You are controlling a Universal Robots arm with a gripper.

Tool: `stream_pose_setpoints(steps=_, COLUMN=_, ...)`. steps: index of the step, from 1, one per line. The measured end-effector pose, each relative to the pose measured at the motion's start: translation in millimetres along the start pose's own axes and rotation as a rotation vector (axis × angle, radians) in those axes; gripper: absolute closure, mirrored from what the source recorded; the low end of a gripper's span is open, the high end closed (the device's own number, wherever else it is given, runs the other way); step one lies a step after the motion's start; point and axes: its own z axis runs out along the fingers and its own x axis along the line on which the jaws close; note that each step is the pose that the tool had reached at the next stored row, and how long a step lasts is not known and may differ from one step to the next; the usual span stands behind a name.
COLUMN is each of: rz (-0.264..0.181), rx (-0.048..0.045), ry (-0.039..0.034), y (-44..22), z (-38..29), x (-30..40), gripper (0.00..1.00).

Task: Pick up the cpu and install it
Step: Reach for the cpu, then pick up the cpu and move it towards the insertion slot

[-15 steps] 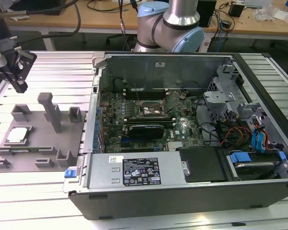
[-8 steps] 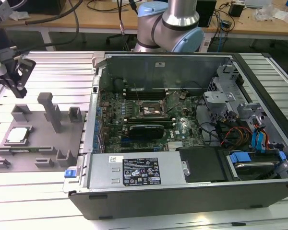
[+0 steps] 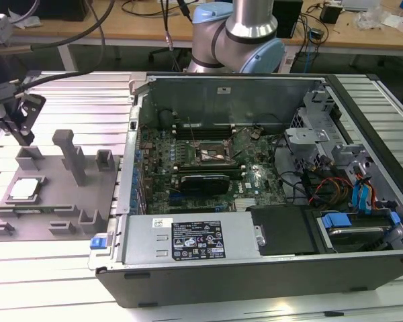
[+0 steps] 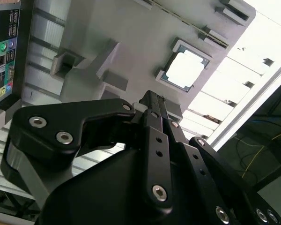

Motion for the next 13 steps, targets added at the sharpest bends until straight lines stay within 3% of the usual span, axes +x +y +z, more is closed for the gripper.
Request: stream_pose_setpoints(steps=13, rz=0.0, rx=0.0001, ry=0.0001, y=-0.1, z=0.7, x=0.3, gripper=0.89)
